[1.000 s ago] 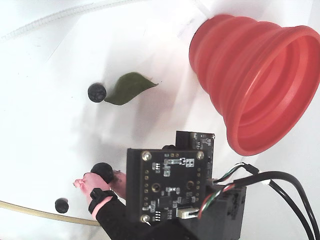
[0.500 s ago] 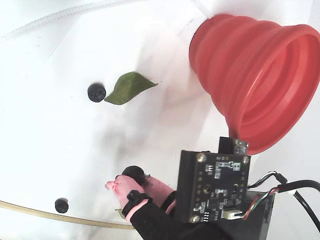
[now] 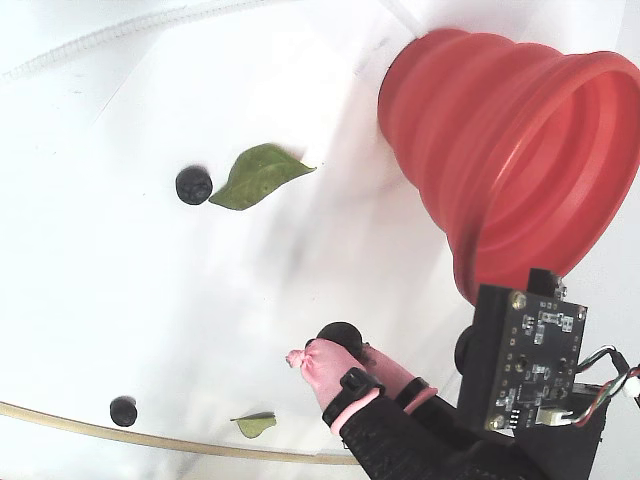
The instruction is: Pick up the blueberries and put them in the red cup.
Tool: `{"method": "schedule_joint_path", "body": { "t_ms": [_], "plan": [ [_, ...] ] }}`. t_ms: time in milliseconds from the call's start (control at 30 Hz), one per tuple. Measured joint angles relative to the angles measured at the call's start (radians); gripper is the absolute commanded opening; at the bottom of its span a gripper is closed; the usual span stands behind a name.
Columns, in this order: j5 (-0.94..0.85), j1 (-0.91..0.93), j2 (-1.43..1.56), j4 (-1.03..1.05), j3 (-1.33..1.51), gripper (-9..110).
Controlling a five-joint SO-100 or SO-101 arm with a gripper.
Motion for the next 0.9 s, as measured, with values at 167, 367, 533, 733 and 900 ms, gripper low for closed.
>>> {"method": "schedule_joint_path", "body": {
  "t_ms": [167,367,533,733,900],
  "plan": [
    [0.000,0.014,0.017,0.031,-0.020,12],
    [0.000,0.040,0.031,0.054,-0.032,12],
    [0.000,0.067,0.057,0.087,-0.060,12],
    [0.000,0.098,0.069,0.115,-0.087,12],
    [0.000,0.114,0.124,0.160,-0.101,12]
  ]
}}
